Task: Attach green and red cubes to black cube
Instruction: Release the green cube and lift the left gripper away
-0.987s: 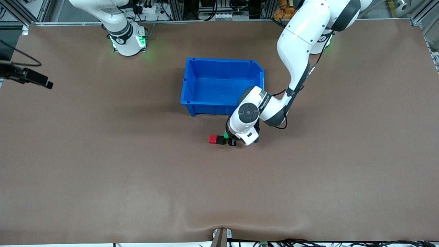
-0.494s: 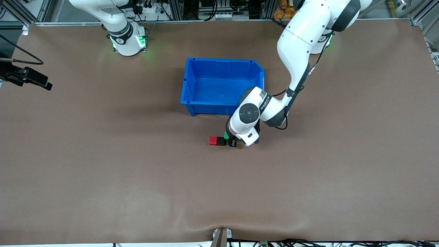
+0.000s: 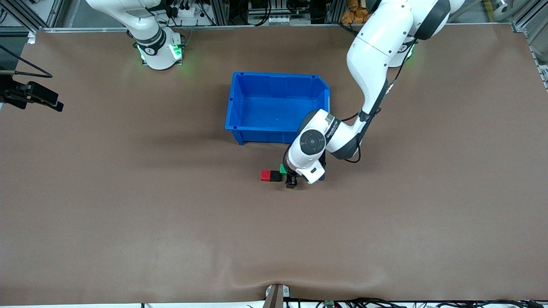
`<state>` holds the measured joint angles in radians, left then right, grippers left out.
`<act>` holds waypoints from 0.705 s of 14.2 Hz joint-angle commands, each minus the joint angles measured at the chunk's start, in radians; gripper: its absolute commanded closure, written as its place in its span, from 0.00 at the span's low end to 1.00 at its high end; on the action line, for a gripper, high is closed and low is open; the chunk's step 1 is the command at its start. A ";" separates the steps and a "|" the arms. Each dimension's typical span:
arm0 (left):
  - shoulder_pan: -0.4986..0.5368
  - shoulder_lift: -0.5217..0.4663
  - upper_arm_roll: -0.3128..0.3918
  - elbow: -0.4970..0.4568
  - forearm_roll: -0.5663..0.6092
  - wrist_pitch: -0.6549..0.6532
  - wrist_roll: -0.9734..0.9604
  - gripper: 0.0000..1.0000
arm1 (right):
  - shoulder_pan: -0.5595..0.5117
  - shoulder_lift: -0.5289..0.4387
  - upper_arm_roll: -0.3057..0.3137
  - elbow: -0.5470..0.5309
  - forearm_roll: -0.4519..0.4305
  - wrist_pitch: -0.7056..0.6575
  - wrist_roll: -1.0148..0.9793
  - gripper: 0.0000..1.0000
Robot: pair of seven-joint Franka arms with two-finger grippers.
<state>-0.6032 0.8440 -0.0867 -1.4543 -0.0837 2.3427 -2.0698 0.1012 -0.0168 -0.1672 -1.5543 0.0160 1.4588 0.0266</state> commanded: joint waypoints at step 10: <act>0.321 -0.403 -0.002 -0.008 0.082 -0.451 0.808 0.00 | -0.002 0.014 0.006 0.030 -0.037 -0.009 -0.019 0.00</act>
<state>-0.3068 0.5221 -0.0804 -1.4206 -0.0169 1.9506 -1.3799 0.1005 -0.0158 -0.1670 -1.5506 -0.0033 1.4601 0.0194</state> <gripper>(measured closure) 0.000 0.000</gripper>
